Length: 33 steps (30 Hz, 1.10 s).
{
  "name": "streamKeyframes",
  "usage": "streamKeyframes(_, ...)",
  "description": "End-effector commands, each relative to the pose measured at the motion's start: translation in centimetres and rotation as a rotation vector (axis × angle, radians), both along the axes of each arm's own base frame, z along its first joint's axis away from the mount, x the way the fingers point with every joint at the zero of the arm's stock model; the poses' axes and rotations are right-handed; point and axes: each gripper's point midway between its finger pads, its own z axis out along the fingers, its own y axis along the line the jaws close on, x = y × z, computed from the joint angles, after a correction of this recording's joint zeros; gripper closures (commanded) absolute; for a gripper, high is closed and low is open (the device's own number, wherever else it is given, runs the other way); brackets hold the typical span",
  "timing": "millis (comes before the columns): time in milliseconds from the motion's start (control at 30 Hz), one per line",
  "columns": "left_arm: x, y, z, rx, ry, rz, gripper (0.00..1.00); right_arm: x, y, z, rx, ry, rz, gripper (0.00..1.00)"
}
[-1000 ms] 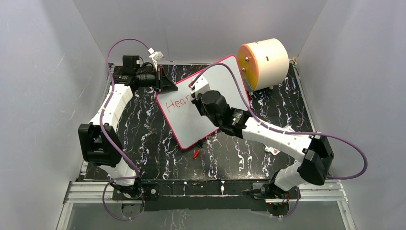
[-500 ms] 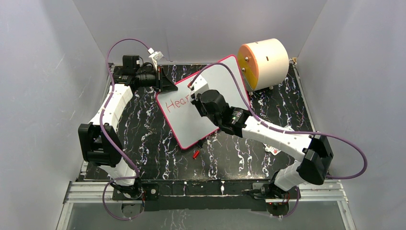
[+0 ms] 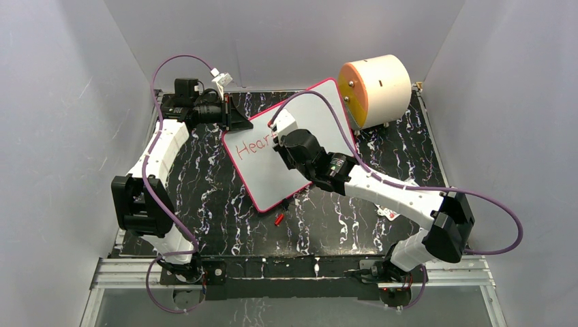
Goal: Write a sentence on the whiteboard
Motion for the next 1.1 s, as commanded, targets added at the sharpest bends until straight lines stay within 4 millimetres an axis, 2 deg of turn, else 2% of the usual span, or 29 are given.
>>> streamKeyframes(0,-1.6,-0.4,-0.6,0.003,0.052,-0.022,1.0,0.0,-0.1,1.3,0.031,-0.003,-0.006,1.0)
streamKeyframes(1067,-1.6,-0.4,-0.5,0.001,0.053,-0.024,1.0,1.0,-0.9,2.5,0.03,-0.056,-0.064,1.0)
